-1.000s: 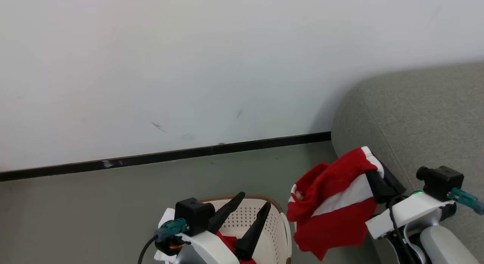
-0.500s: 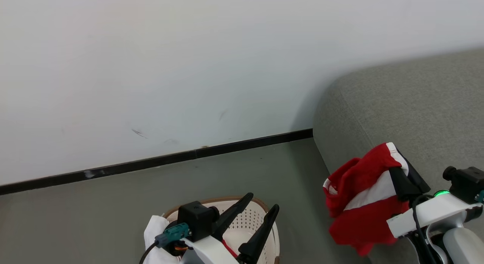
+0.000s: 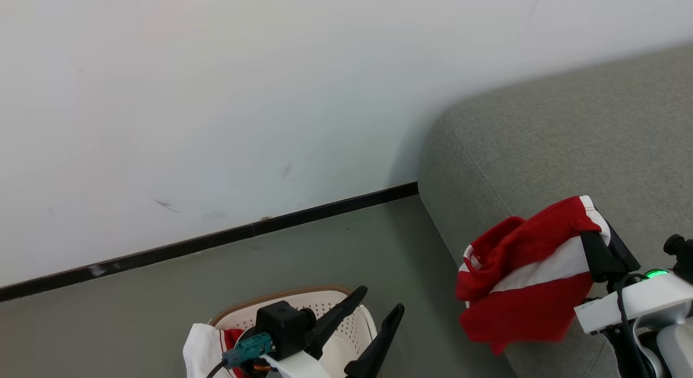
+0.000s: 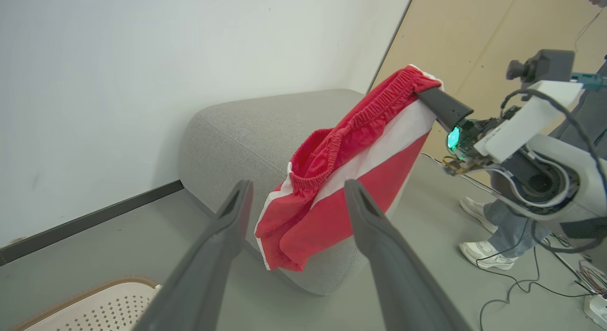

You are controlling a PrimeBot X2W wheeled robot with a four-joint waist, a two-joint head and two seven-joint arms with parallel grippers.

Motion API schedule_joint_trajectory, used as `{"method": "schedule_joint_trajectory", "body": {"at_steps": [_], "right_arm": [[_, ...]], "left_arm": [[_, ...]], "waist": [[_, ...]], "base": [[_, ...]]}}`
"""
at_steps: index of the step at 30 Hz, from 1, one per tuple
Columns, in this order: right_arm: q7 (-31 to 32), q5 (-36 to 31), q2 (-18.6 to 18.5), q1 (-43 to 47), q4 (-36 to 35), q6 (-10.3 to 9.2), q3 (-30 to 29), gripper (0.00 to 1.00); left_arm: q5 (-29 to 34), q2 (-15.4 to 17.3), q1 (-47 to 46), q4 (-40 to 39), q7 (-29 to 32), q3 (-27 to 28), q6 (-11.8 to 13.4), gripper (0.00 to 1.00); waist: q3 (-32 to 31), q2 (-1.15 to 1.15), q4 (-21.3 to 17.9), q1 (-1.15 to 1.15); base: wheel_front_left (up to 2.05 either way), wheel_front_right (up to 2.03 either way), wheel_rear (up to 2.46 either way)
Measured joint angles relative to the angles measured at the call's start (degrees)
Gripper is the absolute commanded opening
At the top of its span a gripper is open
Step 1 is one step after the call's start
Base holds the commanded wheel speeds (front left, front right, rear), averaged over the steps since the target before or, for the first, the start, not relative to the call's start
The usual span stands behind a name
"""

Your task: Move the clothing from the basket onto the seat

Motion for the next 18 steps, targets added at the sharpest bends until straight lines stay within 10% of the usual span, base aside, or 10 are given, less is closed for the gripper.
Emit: {"method": "schedule_joint_trajectory", "body": {"at_steps": [18], "right_arm": [[4.9, 7.8, -2.3, -6.2, 4.0, 0.00, -4.2, 0.00]], "left_arm": [[0.1, 0.1, 1.1, -1.4, -0.5, -0.3, 0.5, 1.00]], "waist": [[1.2, 0.00, -2.0, 0.00]], "base": [[0.00, 0.00, 0.00]]}}
